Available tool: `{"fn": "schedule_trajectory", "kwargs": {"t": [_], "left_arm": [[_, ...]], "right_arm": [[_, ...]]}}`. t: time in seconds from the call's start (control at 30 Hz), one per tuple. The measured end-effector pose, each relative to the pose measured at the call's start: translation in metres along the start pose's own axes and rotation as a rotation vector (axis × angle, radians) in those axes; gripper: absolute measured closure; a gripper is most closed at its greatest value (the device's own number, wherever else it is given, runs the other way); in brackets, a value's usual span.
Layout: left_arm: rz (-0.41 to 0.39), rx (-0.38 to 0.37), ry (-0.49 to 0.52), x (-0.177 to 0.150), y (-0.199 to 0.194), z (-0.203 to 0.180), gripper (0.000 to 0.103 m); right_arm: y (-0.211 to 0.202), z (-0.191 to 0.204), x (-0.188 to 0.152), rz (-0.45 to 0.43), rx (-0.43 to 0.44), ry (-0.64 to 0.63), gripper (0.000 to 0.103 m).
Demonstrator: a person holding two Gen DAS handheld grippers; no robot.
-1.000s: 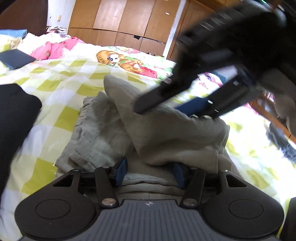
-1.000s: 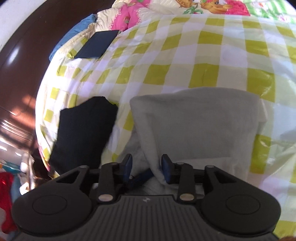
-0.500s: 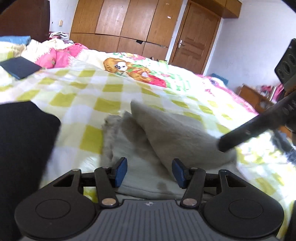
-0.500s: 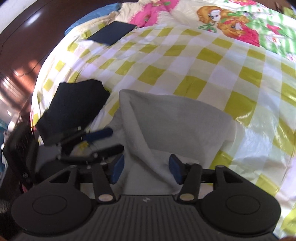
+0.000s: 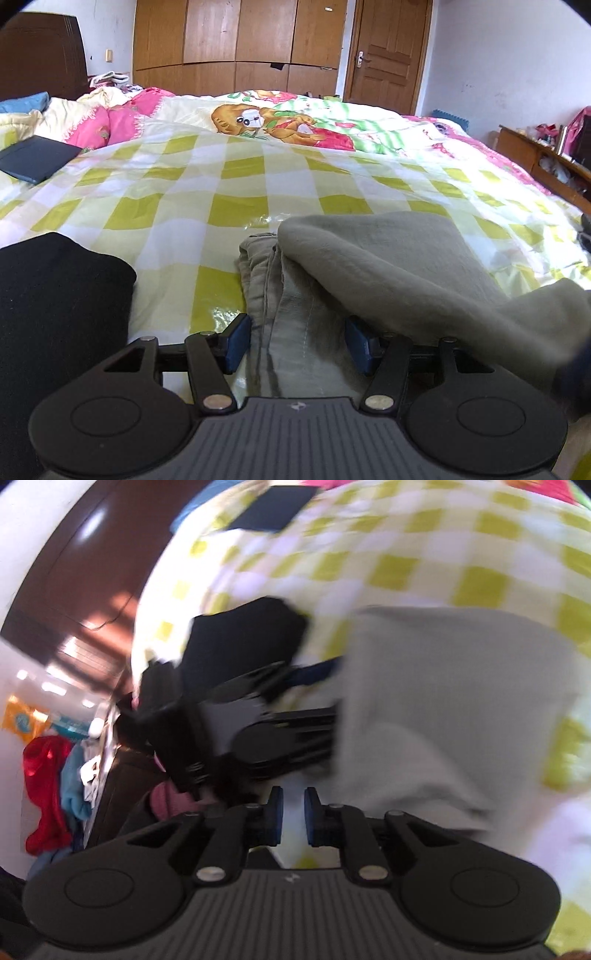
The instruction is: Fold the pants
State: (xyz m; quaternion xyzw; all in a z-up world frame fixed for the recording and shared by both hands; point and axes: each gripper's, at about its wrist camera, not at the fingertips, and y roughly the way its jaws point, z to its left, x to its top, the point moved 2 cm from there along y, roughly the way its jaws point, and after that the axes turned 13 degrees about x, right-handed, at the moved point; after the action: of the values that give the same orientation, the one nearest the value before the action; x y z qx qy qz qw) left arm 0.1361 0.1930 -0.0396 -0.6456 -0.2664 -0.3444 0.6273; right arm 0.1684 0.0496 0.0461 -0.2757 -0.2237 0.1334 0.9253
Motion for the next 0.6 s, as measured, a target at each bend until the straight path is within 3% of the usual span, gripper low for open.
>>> {"fn": "schedule_trajectory", "kwargs": {"t": [0.13, 0.27, 0.37, 0.5, 0.6], "left_arm": [[0.002, -0.008, -0.003, -0.003, -0.005, 0.008, 0.034], [-0.004, -0.04, -0.028, -0.008, -0.008, 0.01, 0.034], [-0.003, -0.042, -0.023, -0.006, -0.01, 0.011, 0.034], [0.0, -0.066, -0.056, -0.001, -0.018, 0.021, 0.034], [0.007, -0.066, -0.07, 0.007, -0.018, 0.024, 0.034]], "right_arm": [[-0.002, 0.024, -0.006, 0.039, -0.031, -0.08, 0.085], [-0.031, 0.051, -0.016, -0.039, -0.302, -0.337, 0.037], [-0.028, 0.046, -0.023, 0.016, -0.417, -0.396, 0.035], [-0.022, 0.042, -0.032, 0.053, -0.409, -0.43, 0.035], [-0.013, 0.039, -0.04, 0.124, -0.447, -0.542, 0.035]]}}
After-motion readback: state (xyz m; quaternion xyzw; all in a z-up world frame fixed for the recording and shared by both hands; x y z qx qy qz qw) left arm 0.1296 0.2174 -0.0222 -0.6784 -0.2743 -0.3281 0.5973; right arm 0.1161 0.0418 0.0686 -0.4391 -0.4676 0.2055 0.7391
